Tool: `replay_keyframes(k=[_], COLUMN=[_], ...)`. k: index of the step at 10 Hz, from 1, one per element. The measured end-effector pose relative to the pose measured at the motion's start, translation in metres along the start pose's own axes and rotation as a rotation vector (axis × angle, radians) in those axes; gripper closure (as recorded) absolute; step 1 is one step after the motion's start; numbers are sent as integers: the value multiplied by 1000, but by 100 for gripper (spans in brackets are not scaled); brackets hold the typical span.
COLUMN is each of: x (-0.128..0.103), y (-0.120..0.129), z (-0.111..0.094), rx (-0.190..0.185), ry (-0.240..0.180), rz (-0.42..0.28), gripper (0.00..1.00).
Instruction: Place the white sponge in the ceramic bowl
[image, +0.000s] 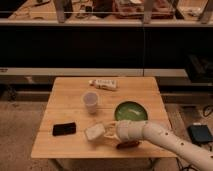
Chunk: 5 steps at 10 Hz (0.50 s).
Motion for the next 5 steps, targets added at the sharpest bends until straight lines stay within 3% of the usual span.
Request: replay_keyframes(k=[2,5], x=[8,42], y=[-9,-15], z=[-27,-67], rx=[36,82], ry=[11,67], rz=[10,44], gripper=[100,100])
